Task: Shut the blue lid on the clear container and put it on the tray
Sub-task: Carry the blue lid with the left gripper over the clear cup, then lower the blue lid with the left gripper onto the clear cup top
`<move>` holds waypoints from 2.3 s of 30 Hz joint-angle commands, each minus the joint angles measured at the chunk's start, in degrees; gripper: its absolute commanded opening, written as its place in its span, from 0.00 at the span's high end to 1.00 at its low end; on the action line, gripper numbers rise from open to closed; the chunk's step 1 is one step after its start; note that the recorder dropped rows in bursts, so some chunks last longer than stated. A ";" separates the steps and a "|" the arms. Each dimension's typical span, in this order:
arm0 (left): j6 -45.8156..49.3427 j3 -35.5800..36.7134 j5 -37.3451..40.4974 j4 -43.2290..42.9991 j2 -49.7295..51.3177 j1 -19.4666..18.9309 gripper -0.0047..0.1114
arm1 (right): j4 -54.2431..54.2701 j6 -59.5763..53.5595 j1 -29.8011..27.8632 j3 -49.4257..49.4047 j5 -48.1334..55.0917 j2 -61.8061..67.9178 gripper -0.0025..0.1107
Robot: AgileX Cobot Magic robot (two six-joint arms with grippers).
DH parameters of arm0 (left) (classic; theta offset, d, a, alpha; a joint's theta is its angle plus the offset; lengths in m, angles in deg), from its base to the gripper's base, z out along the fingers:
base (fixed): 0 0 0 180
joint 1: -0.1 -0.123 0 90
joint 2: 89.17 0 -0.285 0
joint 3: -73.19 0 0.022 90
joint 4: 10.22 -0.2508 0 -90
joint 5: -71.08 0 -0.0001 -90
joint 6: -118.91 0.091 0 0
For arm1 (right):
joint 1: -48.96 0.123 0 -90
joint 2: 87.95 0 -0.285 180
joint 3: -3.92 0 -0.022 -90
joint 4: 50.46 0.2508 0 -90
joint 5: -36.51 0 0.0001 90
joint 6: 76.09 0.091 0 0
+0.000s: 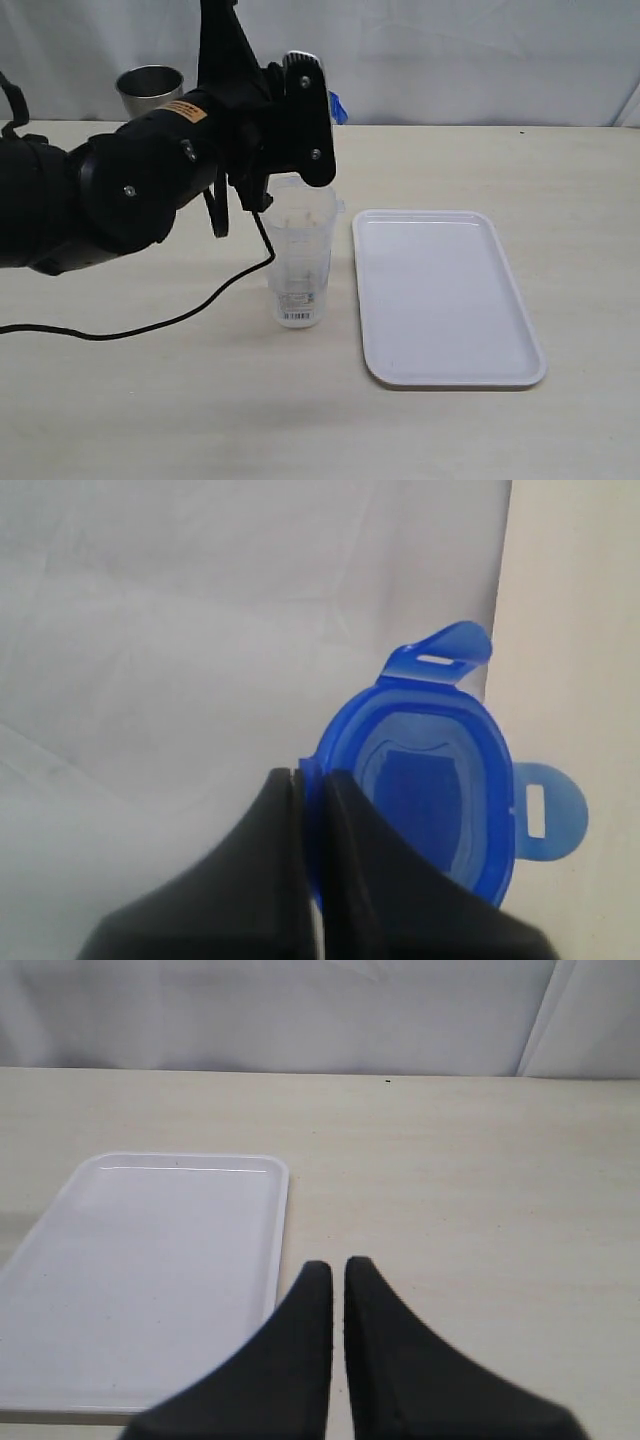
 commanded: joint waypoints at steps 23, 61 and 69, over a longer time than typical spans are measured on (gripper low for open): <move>9.68 0.56 -5.02 14.61 -0.31 5.54 0.96 | -0.18 0.13 -0.22 -0.08 -0.25 -0.25 0.94; 9.58 3.20 -6.47 11.17 -0.41 7.82 0.96 | -0.18 0.13 -0.22 -0.08 -0.25 -0.25 0.94; 9.58 3.20 -6.97 13.22 -0.41 7.82 0.96 | -0.18 0.13 -0.22 -0.08 -0.25 -0.25 0.94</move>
